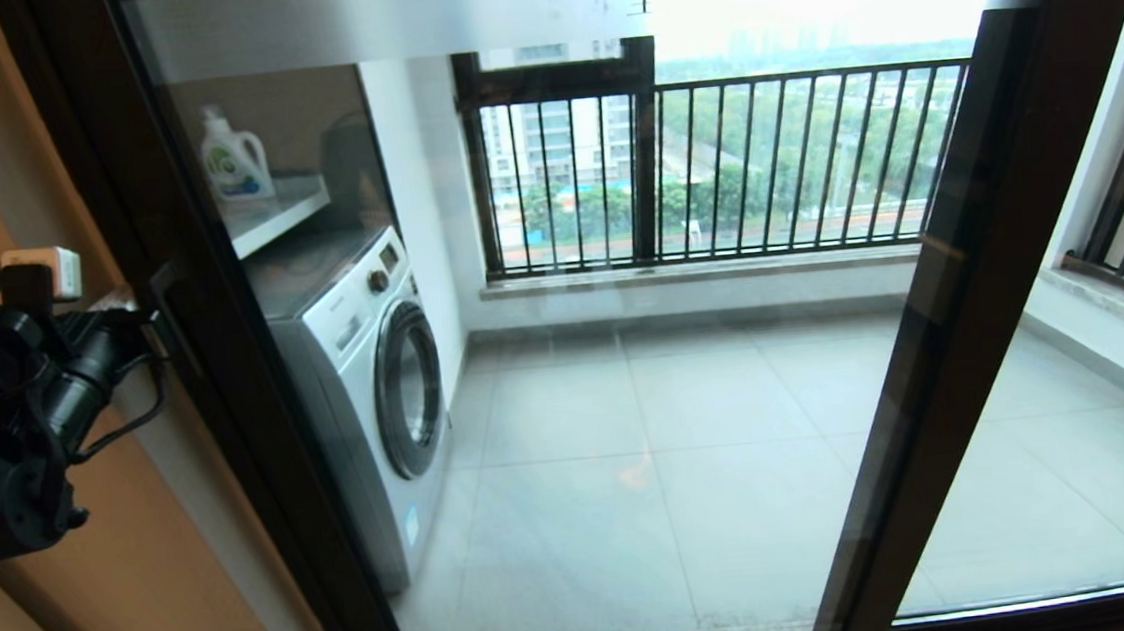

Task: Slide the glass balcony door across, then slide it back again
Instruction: Open the slid door

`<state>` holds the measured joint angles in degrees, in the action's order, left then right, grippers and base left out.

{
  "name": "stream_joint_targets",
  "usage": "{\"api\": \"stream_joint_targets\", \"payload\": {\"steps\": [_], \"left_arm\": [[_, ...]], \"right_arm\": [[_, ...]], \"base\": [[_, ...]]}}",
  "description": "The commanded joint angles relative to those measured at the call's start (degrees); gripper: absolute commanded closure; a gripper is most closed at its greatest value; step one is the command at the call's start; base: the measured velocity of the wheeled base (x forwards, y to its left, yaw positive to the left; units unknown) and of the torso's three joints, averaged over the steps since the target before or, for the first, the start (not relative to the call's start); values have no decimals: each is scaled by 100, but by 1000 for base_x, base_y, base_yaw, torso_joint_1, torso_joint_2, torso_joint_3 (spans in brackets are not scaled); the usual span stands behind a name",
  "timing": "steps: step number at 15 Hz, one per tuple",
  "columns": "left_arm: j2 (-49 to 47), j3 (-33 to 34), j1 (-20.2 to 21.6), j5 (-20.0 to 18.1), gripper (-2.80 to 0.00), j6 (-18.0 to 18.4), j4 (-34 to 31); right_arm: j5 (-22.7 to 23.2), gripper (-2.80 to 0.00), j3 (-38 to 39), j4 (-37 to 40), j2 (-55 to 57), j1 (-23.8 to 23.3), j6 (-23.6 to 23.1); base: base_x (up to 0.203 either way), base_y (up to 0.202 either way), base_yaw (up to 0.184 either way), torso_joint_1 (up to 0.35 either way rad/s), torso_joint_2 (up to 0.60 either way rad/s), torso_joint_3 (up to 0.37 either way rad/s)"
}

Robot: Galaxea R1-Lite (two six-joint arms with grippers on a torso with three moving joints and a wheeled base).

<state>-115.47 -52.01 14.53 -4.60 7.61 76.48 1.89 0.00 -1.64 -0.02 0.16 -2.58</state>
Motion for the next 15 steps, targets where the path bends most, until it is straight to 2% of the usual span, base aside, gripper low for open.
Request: {"api": "stream_joint_targets", "payload": {"steps": [1, 15], "left_arm": [[24, -11, -74, 1, 0, 4, 51], [95, 41, -466, 55, 0, 13, 51]], "right_arm": [[4, 0, 70, -3, 2, 2, -5], [4, 0, 70, -3, 2, 2, -5]], "base": [[0, 0, 0, 0, 0, 0], [0, 0, 0, 0, 0, 0]]}}
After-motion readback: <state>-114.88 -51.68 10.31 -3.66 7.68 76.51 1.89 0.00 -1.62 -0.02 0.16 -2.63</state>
